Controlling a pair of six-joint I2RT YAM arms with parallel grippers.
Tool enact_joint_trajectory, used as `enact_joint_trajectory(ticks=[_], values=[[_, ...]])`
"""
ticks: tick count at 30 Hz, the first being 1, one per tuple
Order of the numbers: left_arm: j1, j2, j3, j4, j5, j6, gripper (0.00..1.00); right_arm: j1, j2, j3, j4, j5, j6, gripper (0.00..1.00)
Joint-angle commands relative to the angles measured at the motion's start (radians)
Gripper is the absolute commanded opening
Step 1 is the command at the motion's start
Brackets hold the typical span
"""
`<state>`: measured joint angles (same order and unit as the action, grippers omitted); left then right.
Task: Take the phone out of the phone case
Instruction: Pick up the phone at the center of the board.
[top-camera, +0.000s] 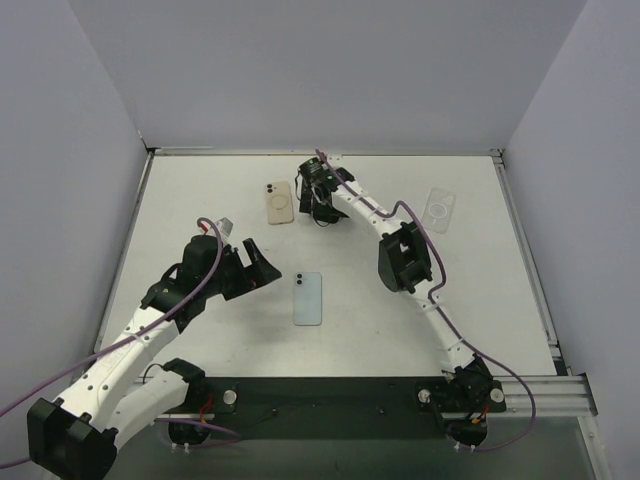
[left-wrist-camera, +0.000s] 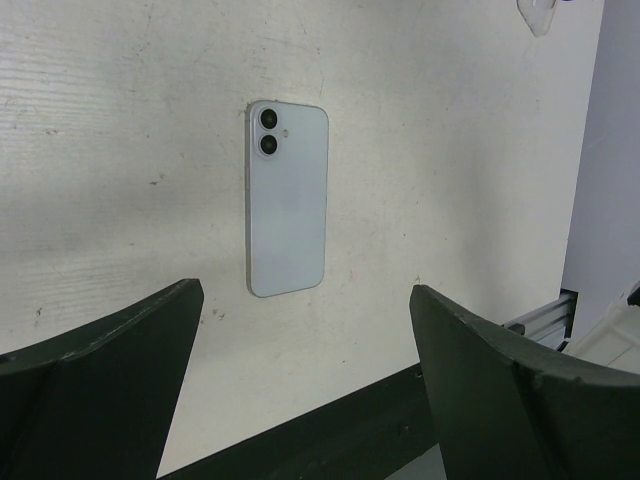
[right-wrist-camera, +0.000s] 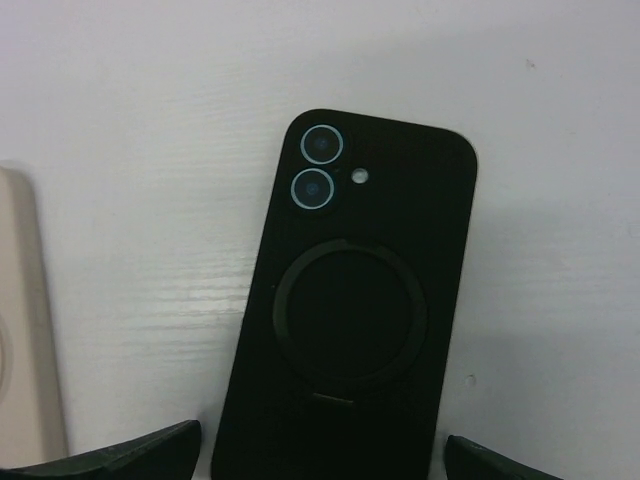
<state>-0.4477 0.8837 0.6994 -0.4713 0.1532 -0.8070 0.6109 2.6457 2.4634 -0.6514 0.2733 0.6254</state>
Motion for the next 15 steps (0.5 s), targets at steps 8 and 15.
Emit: enact_joint_trajectory(ticks=[8, 15], values=[[0.014, -0.015, 0.025, 0.008, 0.013, 0.002, 0.96, -0.043, 0.013, -0.003, -0.082, -0.013, -0.004, 1.00], [0.017, -0.011, 0.011, 0.031, 0.025, -0.003, 0.96, -0.066, -0.058, -0.087, -0.079, -0.020, -0.007, 0.77]])
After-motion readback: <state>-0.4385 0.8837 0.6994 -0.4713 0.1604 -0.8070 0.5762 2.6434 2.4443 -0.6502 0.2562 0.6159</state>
